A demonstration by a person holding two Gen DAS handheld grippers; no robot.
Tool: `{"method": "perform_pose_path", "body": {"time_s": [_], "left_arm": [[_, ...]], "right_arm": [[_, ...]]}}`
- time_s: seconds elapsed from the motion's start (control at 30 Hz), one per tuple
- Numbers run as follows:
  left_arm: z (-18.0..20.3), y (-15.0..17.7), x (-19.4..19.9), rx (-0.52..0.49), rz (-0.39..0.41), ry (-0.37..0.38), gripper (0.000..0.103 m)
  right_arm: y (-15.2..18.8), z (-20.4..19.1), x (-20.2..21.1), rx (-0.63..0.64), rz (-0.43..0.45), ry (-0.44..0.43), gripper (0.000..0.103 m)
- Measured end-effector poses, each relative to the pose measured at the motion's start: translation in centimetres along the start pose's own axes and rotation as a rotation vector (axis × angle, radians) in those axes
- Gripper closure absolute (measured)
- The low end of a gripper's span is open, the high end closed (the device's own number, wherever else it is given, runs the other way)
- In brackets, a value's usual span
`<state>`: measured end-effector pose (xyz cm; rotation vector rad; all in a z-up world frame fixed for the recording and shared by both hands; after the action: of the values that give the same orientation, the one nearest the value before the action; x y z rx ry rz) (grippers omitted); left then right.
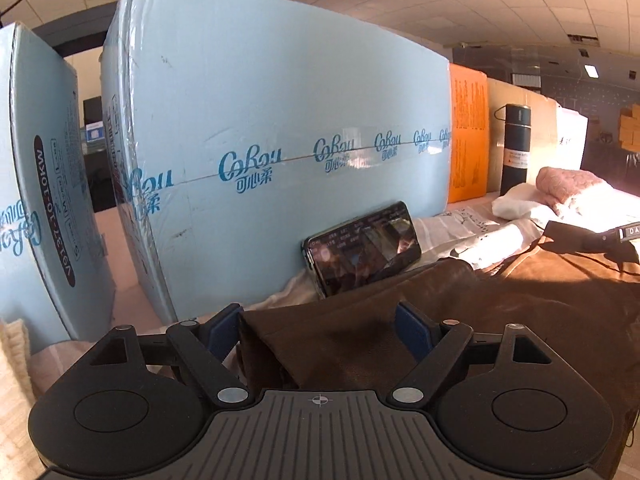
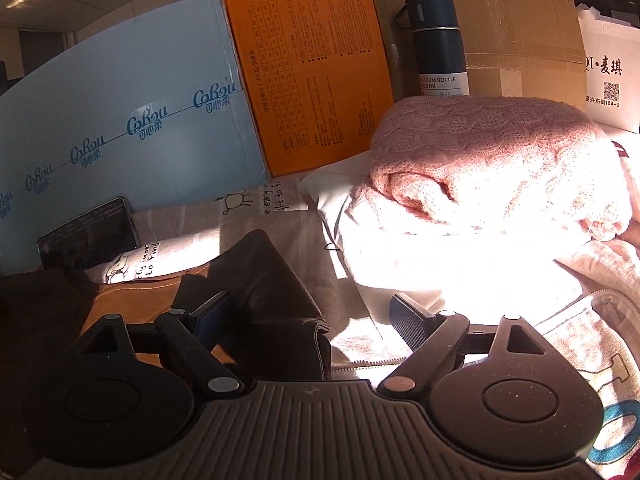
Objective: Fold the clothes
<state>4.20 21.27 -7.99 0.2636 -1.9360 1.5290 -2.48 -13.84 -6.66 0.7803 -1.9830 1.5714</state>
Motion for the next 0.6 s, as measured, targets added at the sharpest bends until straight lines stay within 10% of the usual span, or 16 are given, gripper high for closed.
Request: {"method": "perform_pose_path", "body": {"time_s": [0.17, 0.43, 0.6], "left_arm": [[3.0, 0.2, 0.7, -0.149, -0.054, 0.068, 0.02], [4.5, 3.0, -1.5, -0.26, -0.15, 0.08, 0.079], [5.4, 2.3, 0.8, -0.268, -0.053, 0.065, 0.092]], "right_arm": [[0.0, 0.0, 0.0, -0.003, 0.001, 0.003, 0.019], [-0.1, 0.0, 0.2, -0.004, 0.012, 0.011, 0.018], [-0.6, -1.3, 2.8, 0.065, 0.136, -0.015, 0.014]]}}
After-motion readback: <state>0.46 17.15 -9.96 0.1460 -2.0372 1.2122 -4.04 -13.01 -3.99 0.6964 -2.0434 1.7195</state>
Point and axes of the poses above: each gripper's, at about its wrist camera, not at the fingertips, and x roughly against the way its jaws point, z to its right, y to its underside, the point moved 10 cm from there along -x, roughly the way its jaws point, and after that the axes turned 14 degrees about -z, right-handed, at the moved point
